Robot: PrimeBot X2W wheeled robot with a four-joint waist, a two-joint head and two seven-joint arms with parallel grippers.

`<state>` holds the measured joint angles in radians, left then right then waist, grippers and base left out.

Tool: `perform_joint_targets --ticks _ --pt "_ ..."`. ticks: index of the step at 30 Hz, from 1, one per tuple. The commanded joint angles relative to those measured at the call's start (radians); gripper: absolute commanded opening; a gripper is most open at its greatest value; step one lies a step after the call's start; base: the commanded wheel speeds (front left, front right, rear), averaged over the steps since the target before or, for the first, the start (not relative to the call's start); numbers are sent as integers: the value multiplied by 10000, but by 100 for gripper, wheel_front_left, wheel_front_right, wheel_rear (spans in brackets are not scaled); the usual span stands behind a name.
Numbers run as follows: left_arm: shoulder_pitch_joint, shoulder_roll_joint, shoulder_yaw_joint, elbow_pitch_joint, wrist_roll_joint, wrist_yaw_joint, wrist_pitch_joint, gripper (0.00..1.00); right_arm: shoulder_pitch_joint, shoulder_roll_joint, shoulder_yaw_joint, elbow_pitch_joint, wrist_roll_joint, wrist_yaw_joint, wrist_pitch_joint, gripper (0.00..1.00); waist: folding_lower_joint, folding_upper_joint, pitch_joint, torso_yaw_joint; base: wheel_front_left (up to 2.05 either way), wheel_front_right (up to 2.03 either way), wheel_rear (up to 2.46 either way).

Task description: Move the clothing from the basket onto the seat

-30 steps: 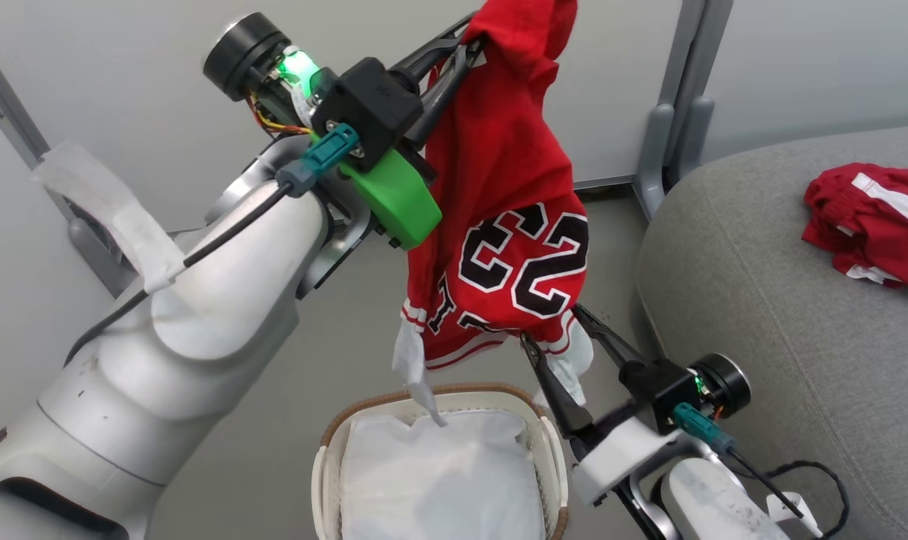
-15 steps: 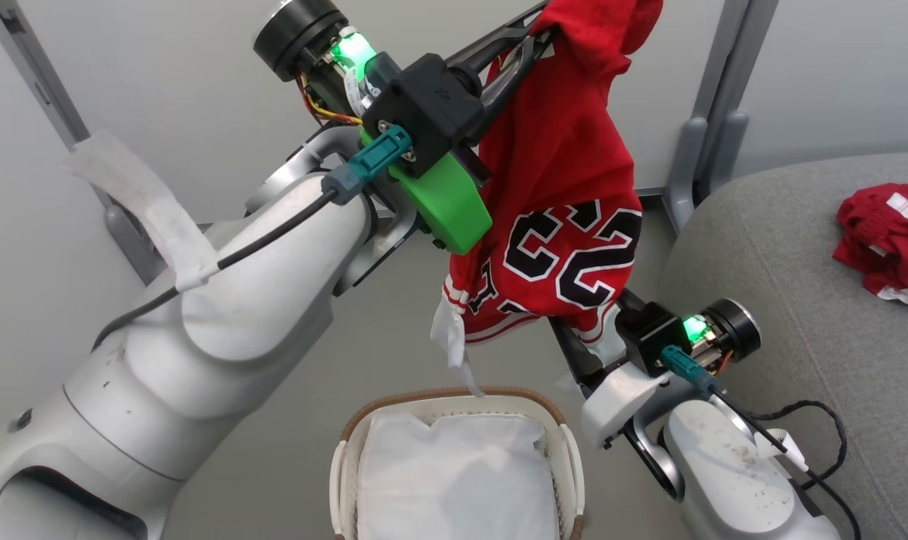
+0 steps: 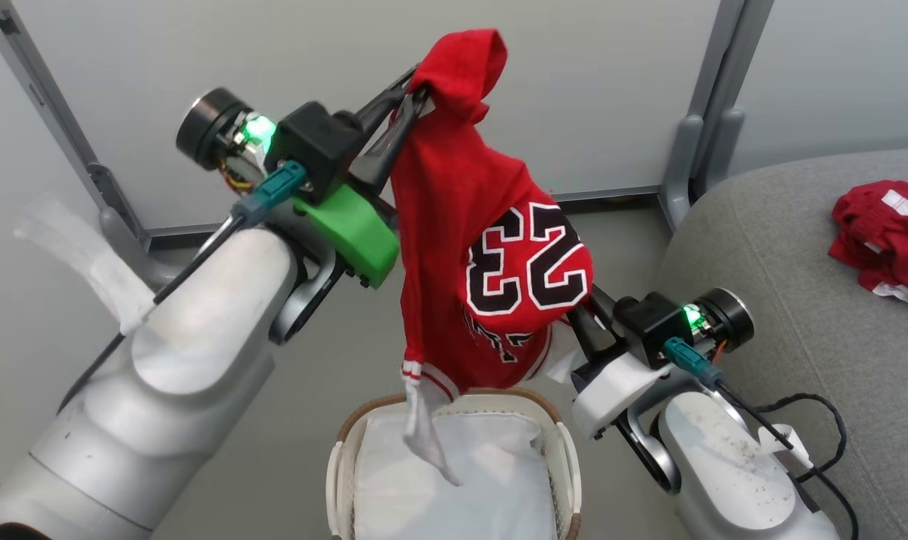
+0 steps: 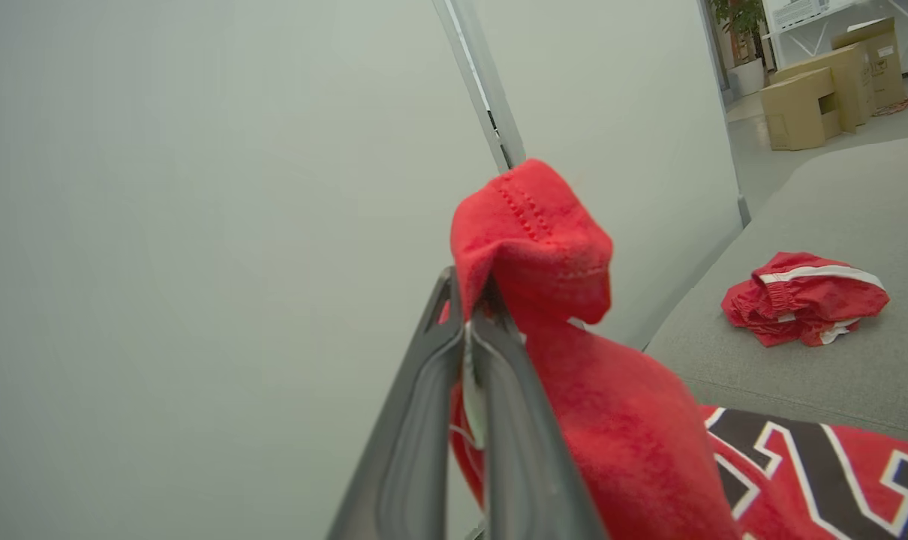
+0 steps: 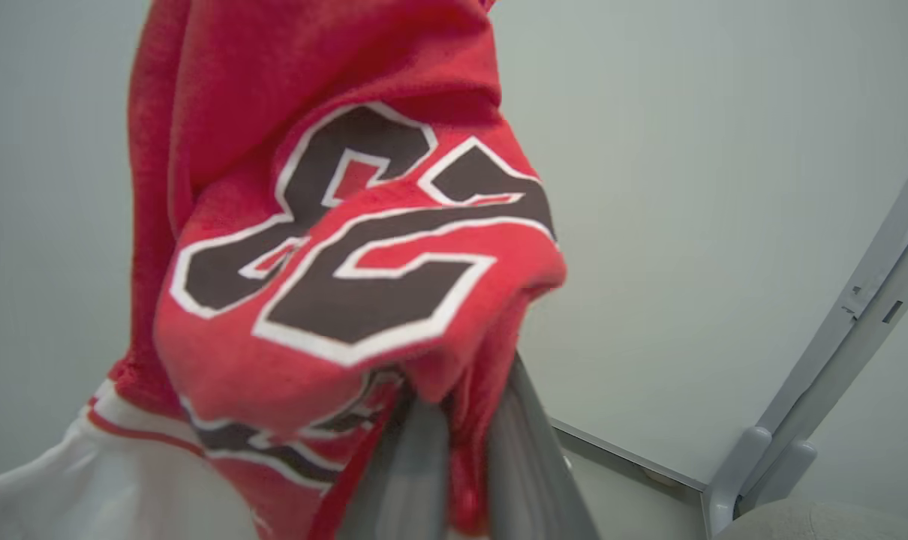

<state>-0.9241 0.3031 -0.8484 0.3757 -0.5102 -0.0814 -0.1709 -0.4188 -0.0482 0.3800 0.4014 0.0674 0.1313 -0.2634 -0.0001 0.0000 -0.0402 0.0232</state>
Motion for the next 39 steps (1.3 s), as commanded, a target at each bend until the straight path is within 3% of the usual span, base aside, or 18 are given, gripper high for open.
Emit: perform_joint_targets --ticks 1,2,3,4,17,31,39 --pt "382 83 52 96 -176 95 -116 22 180 -42 -30 -114 56 -11 -20 0 1 0 22 -46 0 0 0" --pt "612 142 98 177 -254 150 -200 44 199 -42 -60 -221 72 -11 -20 0 1 0 39 -66 0 0 0" --pt "802 168 136 258 -338 195 -267 82 203 -42 -75 -282 78 -11 -20 0 1 0 52 -81 0 0 0" --pt "1071 171 185 361 -455 238 -334 100 198 -42 -106 -363 71 -11 -20 0 1 0 68 -97 0 0 0" --pt "4100 -250 531 678 -1343 553 -927 100 329 -41 -588 -1049 -54 -11 -22 0 1 0 239 -75 0 0 0" --pt "5674 -766 917 138 -552 278 -945 100 769 -39 -1430 -1293 -323 -11 -20 0 1 0 395 -192 0 0 0" --pt "5975 -922 1106 -156 -93 161 -935 100 619 -44 -1837 -1487 -479 -11 -22 0 1 0 573 -1035 0 0 0"
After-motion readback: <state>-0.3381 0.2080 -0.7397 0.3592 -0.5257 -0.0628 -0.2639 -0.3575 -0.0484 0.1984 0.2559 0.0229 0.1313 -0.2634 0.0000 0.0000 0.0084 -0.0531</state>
